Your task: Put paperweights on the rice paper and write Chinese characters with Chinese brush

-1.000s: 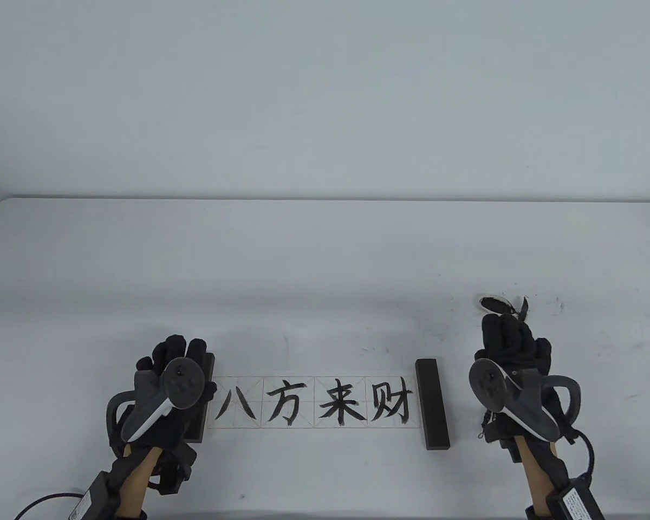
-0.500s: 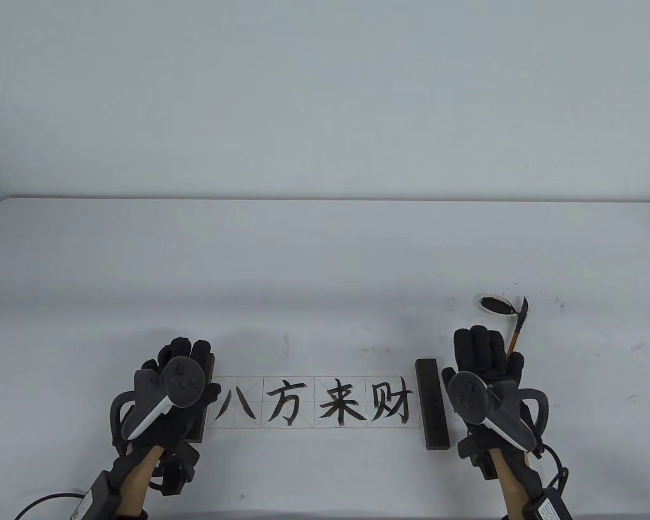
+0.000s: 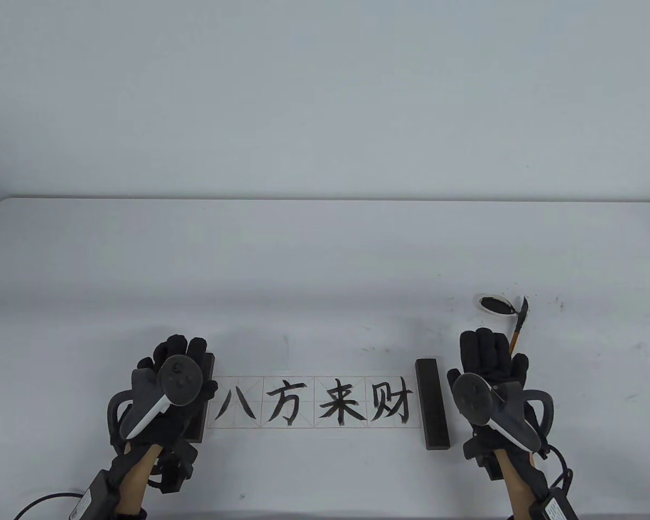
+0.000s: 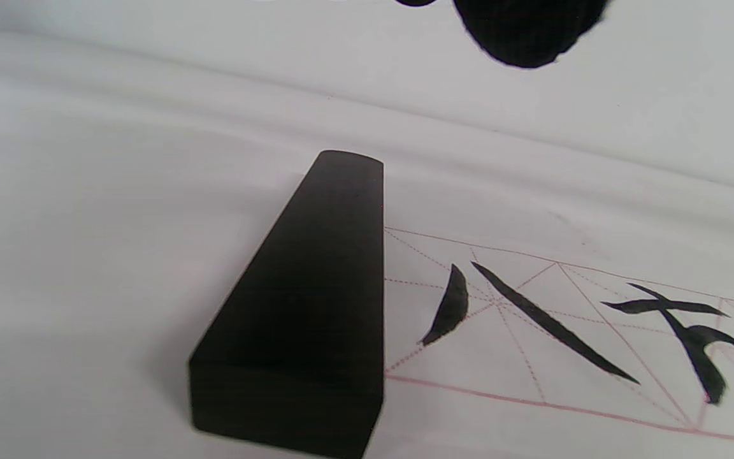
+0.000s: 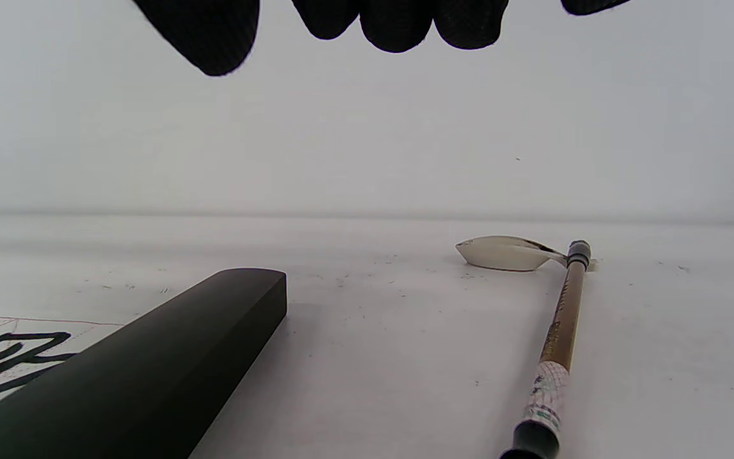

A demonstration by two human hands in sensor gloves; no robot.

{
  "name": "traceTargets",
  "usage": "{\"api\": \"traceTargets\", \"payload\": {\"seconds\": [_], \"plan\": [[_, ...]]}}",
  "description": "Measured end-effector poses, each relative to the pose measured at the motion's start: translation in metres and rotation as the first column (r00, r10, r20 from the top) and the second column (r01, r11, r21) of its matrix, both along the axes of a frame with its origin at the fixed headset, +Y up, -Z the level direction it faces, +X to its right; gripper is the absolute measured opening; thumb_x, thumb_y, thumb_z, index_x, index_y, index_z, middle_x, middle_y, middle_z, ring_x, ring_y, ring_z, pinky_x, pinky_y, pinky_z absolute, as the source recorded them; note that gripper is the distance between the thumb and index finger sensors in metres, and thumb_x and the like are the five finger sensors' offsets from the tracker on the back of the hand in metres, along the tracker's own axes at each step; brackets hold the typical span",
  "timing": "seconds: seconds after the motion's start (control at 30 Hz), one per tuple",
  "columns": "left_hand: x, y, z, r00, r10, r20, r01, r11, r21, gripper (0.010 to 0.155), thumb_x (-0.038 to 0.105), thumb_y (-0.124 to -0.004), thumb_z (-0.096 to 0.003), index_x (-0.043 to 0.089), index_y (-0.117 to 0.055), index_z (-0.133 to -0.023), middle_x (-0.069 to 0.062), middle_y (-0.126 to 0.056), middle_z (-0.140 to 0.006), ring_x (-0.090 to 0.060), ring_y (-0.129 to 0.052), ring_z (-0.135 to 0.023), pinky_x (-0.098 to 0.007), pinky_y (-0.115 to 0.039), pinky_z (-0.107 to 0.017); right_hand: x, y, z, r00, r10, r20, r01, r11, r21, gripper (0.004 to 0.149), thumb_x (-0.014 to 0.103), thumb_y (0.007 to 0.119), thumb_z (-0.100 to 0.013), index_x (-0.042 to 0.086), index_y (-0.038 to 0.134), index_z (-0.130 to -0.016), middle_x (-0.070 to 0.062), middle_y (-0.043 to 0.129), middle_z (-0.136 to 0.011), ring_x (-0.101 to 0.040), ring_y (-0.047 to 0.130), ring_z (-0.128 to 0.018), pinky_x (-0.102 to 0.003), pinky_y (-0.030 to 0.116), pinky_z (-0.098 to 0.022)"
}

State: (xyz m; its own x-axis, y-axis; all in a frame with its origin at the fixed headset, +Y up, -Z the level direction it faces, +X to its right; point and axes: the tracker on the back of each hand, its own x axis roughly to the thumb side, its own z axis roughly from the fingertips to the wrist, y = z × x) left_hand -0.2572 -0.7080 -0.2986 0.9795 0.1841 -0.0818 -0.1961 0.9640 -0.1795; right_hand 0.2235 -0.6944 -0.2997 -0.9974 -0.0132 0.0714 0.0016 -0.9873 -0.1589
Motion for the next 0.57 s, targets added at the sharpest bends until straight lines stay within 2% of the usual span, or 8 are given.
{"api": "traceTargets", "payload": {"seconds": [0.57], "plan": [[0.0023, -0.0015, -0.0005, 1.000, -0.009, 0.012, 0.010, 1.000, -0.010, 0.082, 0.053, -0.059, -0.0529, 0.037, -0.014, -0.119, -0.005, -0.010, -0.128, -0.036, -0.018, -0.122, -0.053, -0.014, -0.086, -0.0011, 0.0004, 0.0014, 1.000, 0.005, -0.002, -0.005, 1.000, -0.020, 0.070, 0.036, 0.063, -0.059, 0.004, 0.033, -0.113, -0.028, 0.034, -0.115, -0.052, 0.038, -0.104, -0.074, 0.041, -0.067]]}}
